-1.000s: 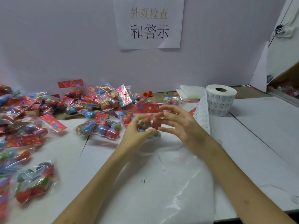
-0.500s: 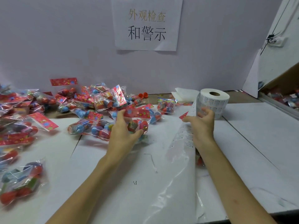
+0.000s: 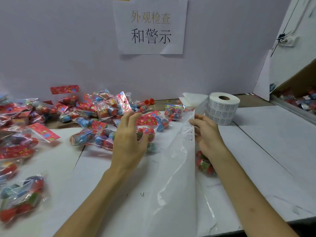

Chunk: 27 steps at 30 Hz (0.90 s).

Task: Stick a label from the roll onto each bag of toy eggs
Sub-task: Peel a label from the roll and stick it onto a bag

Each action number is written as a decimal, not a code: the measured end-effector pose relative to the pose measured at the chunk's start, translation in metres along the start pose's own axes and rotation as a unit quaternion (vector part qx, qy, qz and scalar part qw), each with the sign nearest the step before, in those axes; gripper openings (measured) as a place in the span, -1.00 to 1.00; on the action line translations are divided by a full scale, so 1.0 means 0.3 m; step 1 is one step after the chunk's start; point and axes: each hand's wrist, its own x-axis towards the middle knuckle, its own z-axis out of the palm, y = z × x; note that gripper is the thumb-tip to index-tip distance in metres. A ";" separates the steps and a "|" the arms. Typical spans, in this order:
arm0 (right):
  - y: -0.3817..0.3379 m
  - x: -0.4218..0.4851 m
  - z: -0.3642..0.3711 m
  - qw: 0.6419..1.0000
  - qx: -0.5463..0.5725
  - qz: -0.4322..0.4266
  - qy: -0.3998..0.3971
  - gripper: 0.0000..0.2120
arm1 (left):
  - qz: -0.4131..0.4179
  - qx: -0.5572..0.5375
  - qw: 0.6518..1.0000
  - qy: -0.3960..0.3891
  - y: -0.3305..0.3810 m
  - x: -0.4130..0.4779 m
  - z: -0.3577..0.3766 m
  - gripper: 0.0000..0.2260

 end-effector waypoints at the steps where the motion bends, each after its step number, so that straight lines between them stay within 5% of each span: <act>1: -0.003 0.002 -0.002 1.000 0.023 0.008 -0.007 -0.84 | 0.012 -0.051 0.999 -0.002 0.006 -0.002 -0.005 -0.52; 6: -0.012 0.000 -0.001 0.992 0.109 0.051 -0.048 -0.84 | -0.142 -0.287 0.936 -0.148 0.067 -0.012 0.015 -0.52; 9: -0.014 0.000 -0.005 0.987 0.138 0.057 -0.062 -0.84 | -0.225 -0.314 0.896 -0.218 0.077 -0.017 0.029 -0.35; 17: -0.009 -0.003 0.005 0.997 0.053 0.004 -0.052 -0.89 | -0.312 -0.427 0.797 -0.291 0.055 -0.013 0.021 -0.46; 27: -0.028 -0.107 -0.082 0.993 -0.102 -0.030 -0.044 -0.87 | -0.253 -0.324 0.809 -0.421 0.066 0.003 -0.026 -0.37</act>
